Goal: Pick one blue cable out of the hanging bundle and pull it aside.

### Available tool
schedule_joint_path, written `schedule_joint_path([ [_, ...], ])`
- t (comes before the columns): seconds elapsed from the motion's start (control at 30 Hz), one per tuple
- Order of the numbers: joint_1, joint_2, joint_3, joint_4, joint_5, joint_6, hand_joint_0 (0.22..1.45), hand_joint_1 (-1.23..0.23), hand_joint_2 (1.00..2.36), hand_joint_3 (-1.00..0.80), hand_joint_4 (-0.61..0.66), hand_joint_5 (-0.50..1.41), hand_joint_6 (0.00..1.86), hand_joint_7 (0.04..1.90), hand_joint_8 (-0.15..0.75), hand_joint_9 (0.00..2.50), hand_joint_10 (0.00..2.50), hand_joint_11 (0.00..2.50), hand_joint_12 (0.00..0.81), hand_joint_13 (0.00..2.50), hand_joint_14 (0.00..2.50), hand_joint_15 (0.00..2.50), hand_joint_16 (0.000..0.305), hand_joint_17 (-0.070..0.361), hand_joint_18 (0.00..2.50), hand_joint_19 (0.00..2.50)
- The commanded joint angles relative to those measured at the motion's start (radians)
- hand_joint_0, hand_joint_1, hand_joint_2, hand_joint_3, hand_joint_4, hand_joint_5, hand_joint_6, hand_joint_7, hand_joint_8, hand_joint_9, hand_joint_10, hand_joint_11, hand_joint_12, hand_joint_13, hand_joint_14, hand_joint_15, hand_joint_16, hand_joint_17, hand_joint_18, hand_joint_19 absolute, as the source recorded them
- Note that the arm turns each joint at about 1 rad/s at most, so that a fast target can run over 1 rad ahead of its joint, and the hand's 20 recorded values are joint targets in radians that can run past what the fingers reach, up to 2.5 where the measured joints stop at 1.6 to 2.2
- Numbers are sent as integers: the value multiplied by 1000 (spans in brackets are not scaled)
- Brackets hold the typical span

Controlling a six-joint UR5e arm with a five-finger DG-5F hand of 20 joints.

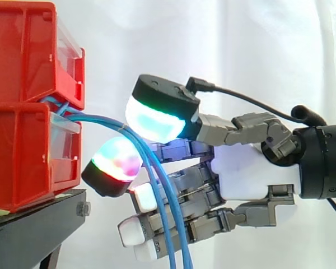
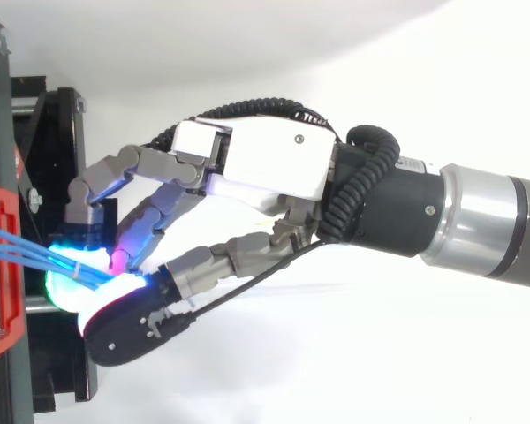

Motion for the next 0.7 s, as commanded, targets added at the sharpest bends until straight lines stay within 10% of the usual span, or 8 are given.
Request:
schedule_joint_path([
  [0.0,-3,0,3,-3,-9,0,479,-608,1000,-500,68,-114,897,897,262,1118,20,594,296,910,20,496,47,107,656,378],
  [0.67,-11,0,27,-81,-18,-2,653,-832,1024,-70,-73,-124,945,1081,253,1057,24,622,275,880,21,506,43,98,655,381],
])
